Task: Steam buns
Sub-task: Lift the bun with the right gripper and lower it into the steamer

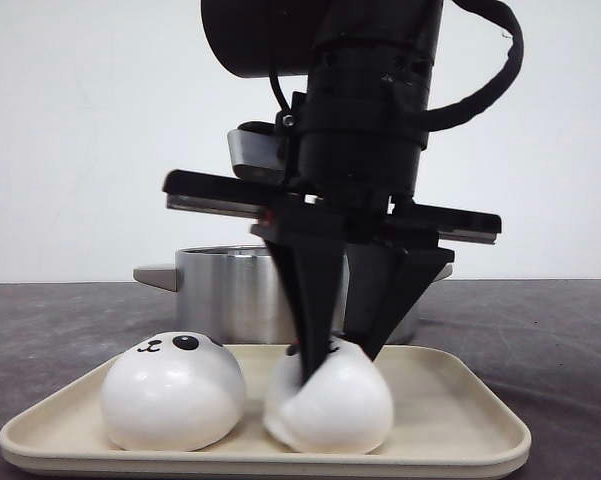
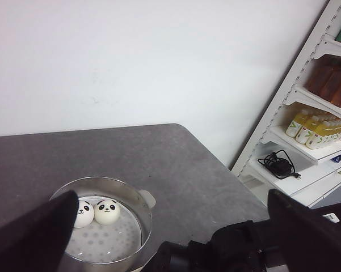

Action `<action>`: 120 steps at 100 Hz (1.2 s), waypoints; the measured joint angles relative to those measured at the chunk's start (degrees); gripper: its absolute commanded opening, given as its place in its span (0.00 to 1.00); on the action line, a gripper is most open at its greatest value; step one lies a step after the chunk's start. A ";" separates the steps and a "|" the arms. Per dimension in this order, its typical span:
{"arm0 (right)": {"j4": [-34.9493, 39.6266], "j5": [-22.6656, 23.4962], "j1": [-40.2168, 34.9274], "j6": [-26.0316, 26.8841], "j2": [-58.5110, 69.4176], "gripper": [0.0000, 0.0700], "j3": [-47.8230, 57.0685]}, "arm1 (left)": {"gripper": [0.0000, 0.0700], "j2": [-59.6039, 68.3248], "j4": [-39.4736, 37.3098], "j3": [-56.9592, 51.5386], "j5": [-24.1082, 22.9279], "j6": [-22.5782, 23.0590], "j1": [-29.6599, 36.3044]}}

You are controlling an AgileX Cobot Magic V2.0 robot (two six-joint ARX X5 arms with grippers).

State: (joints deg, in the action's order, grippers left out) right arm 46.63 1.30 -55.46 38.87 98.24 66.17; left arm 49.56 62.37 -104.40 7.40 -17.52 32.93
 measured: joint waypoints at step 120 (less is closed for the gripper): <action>5.33 -7.28 16.85 -13.35 15.93 0.06 31.12 | 0.95 0.79 -1.27 0.00 0.00 0.00 0.00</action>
State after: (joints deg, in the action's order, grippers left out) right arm 51.96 -5.98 -38.61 25.52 114.17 97.30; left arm 50.35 61.10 -104.40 7.40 -17.52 32.93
